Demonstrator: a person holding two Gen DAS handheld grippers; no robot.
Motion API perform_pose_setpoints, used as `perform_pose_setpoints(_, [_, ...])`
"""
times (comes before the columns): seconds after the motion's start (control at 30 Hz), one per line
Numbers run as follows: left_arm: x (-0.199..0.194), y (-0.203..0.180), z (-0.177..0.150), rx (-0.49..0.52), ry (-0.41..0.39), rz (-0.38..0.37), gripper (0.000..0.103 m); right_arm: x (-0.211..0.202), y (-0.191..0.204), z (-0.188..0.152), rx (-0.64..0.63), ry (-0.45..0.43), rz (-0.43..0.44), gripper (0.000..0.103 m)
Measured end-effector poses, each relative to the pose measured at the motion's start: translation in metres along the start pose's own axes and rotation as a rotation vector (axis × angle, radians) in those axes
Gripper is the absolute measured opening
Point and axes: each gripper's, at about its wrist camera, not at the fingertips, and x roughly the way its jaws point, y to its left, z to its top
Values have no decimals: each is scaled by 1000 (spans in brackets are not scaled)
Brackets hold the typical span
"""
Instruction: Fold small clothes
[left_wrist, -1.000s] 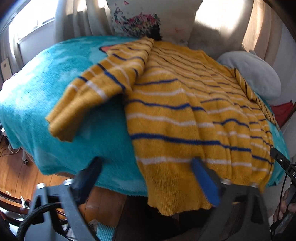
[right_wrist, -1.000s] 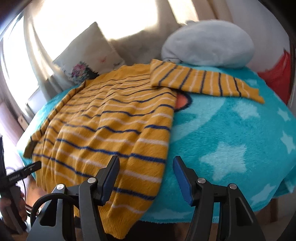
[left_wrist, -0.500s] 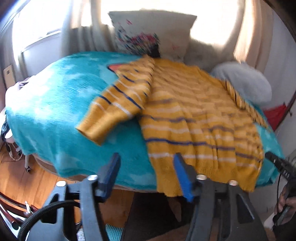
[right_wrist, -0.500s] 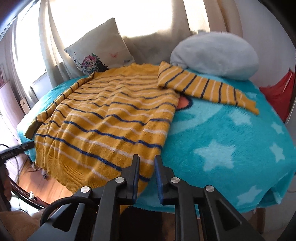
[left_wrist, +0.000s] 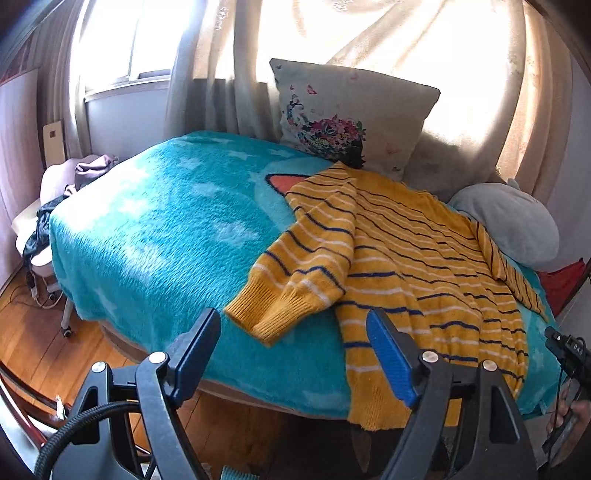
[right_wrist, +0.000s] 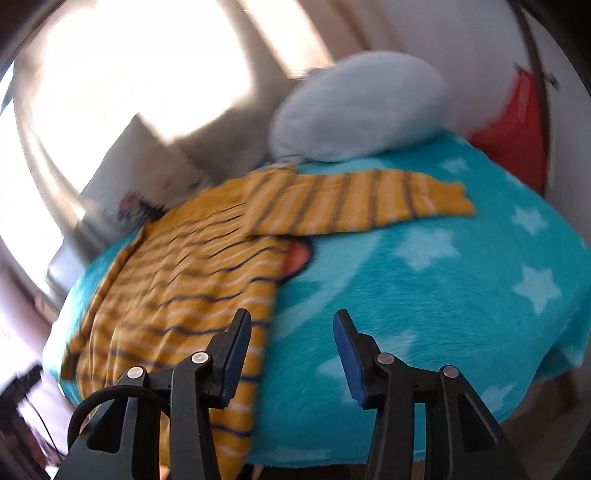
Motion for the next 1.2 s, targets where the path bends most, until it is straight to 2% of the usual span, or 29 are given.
perform_pose_setpoints(0.17, [15,-20,11,48,16,-35,83,14,-58,28,218,-15,-28,54])
perform_pose_setpoints(0.33, [39,-37,30,67,34,-60,83,38,-82,58,330,-4,-33,54])
perform_pose_setpoints(0.63, [80,-67,47,89,82,-104,83,71,-83,86,348,-16,-81,64])
perform_pose_setpoints(0.8, [91,-73,51,88,95,-117,83,87,-90,98,370,-50,-97,63])
perform_pose_setpoints(0.83, [93,-73,52,86,94,-116,83,89,-90,102,358,-51,-105,44])
perform_pose_setpoints(0.87, [94,-72,53,82,93,-115,83,91,-90,108,340,-45,-113,18])
perform_pose_setpoints(0.93, [96,-69,56,71,89,-115,83,88,-87,118,335,-71,-102,12])
perform_pose_setpoints(1.03, [98,-61,60,50,83,-111,83,74,-55,141,234,-143,-99,11])
perform_pose_setpoints(1.1, [100,-54,63,33,79,-112,83,71,-18,157,135,-170,-67,11])
perform_pose_setpoints(1.2, [101,-42,64,6,74,-107,83,84,49,175,8,-147,40,11])
